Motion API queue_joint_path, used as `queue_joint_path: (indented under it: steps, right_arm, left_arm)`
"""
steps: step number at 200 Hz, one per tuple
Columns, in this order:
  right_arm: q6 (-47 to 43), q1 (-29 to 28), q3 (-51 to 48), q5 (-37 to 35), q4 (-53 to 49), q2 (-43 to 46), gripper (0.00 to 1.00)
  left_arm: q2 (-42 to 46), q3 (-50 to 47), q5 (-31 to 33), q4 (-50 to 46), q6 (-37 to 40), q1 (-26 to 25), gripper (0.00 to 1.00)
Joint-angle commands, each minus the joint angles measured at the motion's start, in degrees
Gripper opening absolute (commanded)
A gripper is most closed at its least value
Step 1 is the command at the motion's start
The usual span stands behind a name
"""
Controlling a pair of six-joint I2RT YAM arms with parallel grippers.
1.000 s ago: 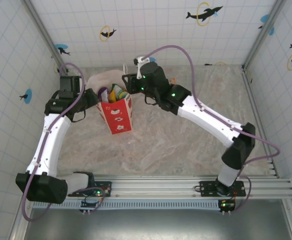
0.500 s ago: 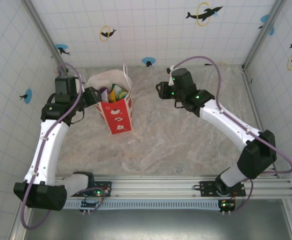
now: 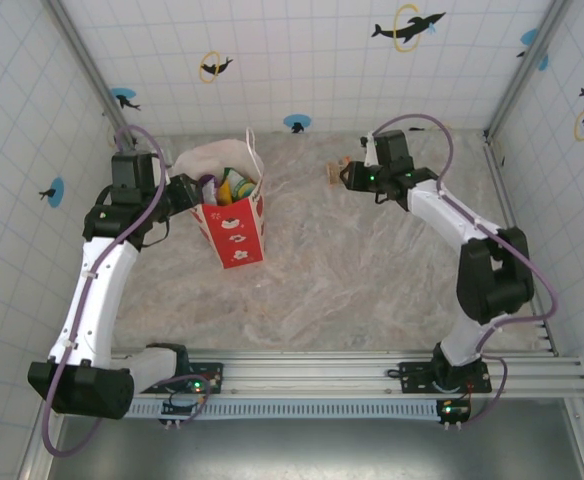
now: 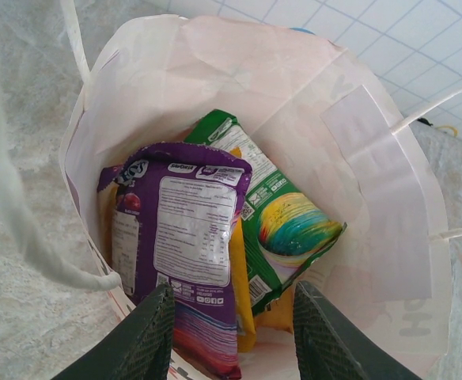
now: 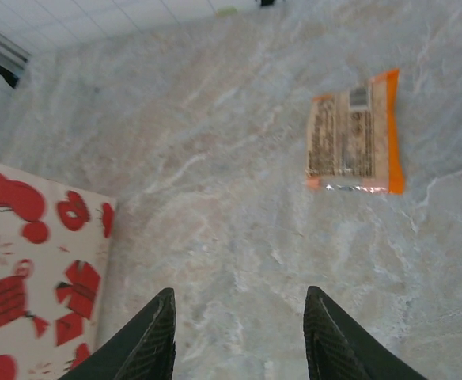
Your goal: Place the snacks into the paper bag
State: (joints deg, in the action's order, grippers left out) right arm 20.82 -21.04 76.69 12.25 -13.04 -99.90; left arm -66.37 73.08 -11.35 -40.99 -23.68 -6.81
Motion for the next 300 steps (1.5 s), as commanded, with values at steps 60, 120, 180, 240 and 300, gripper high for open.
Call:
queue_joint_path:
  steps: [60,120,180,240,300]
  right_arm:
    - [-3.1,5.6,15.5,6.8,1.9,-18.4,0.45]
    - [-3.9,7.9,29.4,9.2,0.3,-32.2,0.47]
    - [-4.3,8.6,36.4,9.0,0.3,-40.1,0.49]
    - [-3.9,9.2,38.8,10.7,2.1,-44.1,0.48]
    - [-2.7,9.2,39.8,14.4,5.7,-47.3,0.44]
  left_arm:
    - [-0.4,-0.9,1.3,1.2,2.5,-0.2,0.43]
    - [0.3,-0.4,0.8,1.9,4.0,-0.2,0.44]
    - [-0.5,-0.4,1.0,2.0,3.3,-0.2,0.44]
    - [-0.8,-0.1,1.6,2.1,3.1,-0.2,0.44]
    - [-1.2,0.0,1.9,3.4,2.4,-0.2,0.44]
